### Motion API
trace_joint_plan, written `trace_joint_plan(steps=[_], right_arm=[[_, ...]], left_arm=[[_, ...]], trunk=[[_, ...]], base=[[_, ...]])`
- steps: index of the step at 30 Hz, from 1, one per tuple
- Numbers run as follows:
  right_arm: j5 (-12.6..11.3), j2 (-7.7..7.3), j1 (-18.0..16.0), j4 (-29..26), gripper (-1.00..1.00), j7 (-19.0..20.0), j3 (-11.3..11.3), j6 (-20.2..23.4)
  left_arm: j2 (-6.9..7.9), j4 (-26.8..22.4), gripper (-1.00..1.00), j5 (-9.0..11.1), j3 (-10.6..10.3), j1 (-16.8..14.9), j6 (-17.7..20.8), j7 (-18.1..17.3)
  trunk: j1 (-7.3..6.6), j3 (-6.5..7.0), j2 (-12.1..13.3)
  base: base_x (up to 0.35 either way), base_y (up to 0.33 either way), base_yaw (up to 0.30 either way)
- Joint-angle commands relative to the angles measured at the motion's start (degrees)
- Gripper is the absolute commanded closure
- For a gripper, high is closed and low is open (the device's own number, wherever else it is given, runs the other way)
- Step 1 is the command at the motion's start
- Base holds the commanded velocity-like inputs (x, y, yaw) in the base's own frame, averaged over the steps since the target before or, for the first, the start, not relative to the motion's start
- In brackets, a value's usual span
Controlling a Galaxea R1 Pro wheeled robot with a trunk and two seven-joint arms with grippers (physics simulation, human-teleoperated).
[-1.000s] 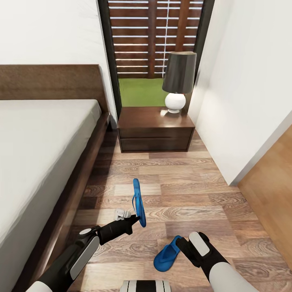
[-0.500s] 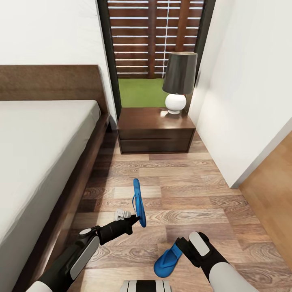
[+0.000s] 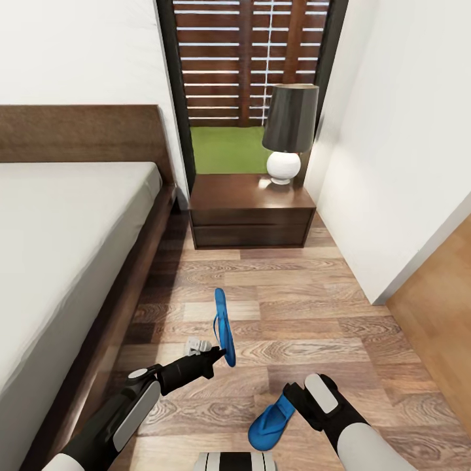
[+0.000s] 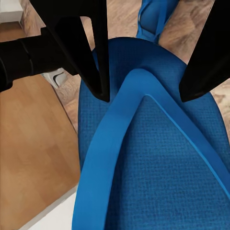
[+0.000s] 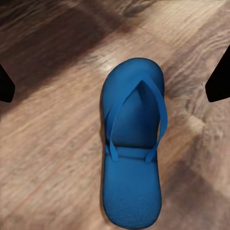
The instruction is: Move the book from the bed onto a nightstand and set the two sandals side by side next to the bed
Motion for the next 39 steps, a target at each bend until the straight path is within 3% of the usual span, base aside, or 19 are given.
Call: trace_joint_plan(steps=[1,17,39], right_arm=[[-0.2,0.05,0.0,-0.1,-1.00,-0.4,-0.3,0.2],[-0.2,0.05,0.0,-0.1,-1.00,-0.4,-0.3,0.2],[-0.2,0.05,0.0,-0.2,-1.00,-0.2,-0.2,0.2]], left_arm=[[0.05,0.0,1.00,0.6,-0.1,0.0,0.5,0.0],[0.05,-0.1,1.00,0.7,-0.1,0.0,0.5,0.1],[0.01,-0.1,1.00,0.7,-0.2,0.0,0.5,0.1]], trunk=[[0.01,-0.05,0.0],[0.01,-0.05,0.0],[0.52,-4.48,-0.3]], base=[[0.212,0.000,0.000],[0.046,0.000,0.000],[0.000,0.000,0.000]])
